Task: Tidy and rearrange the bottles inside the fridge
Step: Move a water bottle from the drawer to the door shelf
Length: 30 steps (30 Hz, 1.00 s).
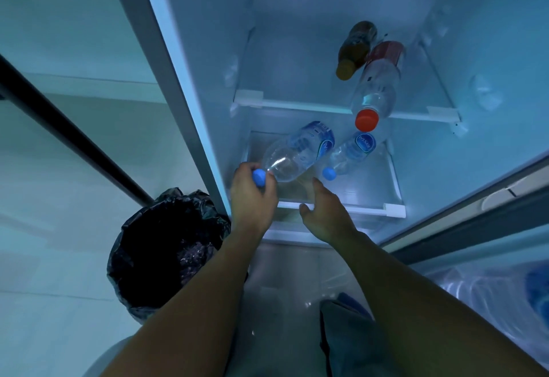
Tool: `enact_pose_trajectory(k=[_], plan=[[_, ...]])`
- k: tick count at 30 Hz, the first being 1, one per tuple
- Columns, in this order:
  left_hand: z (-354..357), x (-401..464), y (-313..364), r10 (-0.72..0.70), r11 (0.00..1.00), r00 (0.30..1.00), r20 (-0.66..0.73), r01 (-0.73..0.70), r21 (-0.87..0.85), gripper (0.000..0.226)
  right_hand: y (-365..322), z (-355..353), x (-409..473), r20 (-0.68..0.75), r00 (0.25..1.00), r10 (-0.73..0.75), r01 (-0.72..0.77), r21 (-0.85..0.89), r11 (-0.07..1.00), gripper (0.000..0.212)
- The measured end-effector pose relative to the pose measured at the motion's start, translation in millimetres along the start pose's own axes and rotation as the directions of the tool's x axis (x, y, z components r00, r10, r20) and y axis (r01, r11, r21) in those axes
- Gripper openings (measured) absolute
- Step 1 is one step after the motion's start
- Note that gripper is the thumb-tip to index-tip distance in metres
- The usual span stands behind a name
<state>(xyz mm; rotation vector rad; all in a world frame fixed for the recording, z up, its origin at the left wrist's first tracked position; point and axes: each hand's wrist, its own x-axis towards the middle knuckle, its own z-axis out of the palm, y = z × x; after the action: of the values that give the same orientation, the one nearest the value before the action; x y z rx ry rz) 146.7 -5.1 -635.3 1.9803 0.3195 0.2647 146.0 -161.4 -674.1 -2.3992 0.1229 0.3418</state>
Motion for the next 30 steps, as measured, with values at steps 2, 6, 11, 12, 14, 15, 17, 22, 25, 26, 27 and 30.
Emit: enact_pose_trajectory(k=[2,6,11,12,14,15,17,22,25,26,27,30], plan=[[-9,-5,7,0.105,0.993,0.993,-0.054,-0.108,-0.05,0.02,-6,-1,-3,-0.065,0.998,0.001,0.001,0.038,0.999,0.064],[-21,-11,22,0.344,0.937,0.937,-0.065,-0.347,-0.041,0.023,-16,-3,-8,-0.193,0.98,-0.043,0.065,0.109,0.992,0.073],[-29,-19,45,0.485,0.866,0.86,-0.161,-0.498,-0.052,0.025,-22,2,-7,-0.344,0.939,-0.007,0.095,0.24,0.966,0.093],[-31,-19,53,0.503,0.852,0.843,-0.191,-0.521,-0.055,0.026,-21,3,-7,-0.372,0.928,0.009,0.095,0.261,0.961,0.099],[-36,-17,71,0.564,0.808,0.79,-0.24,-0.588,-0.039,0.028,-20,4,-5,-0.402,0.916,0.019,0.111,0.298,0.948,0.106],[-38,-15,79,0.591,0.784,0.766,-0.254,-0.619,-0.04,0.03,-20,5,-3,-0.406,0.914,0.008,0.127,0.305,0.944,0.107],[-41,-11,95,0.603,0.763,0.756,-0.256,-0.64,-0.092,0.032,-20,5,0,-0.402,0.915,-0.044,0.177,0.302,0.937,0.102],[-43,-3,109,0.502,0.83,0.86,-0.094,-0.509,-0.226,0.044,-26,2,-3,-0.344,0.924,-0.166,0.29,0.348,0.892,0.084],[-40,1,106,0.464,0.873,0.88,0.102,-0.433,-0.225,0.07,-27,-4,-4,-0.318,0.932,-0.173,0.294,0.388,0.873,0.081],[-38,2,107,0.455,0.881,0.88,0.141,-0.42,-0.218,0.078,-26,-7,-4,-0.309,0.935,-0.173,0.292,0.399,0.869,0.079],[-34,3,107,0.448,0.886,0.88,0.157,-0.413,-0.21,0.084,-25,-8,-3,-0.3,0.939,-0.171,0.287,0.404,0.869,0.078],[-24,7,109,0.448,0.887,0.875,0.185,-0.409,-0.216,0.087,-23,-12,-2,-0.297,0.94,-0.166,0.276,0.383,0.881,0.077]])
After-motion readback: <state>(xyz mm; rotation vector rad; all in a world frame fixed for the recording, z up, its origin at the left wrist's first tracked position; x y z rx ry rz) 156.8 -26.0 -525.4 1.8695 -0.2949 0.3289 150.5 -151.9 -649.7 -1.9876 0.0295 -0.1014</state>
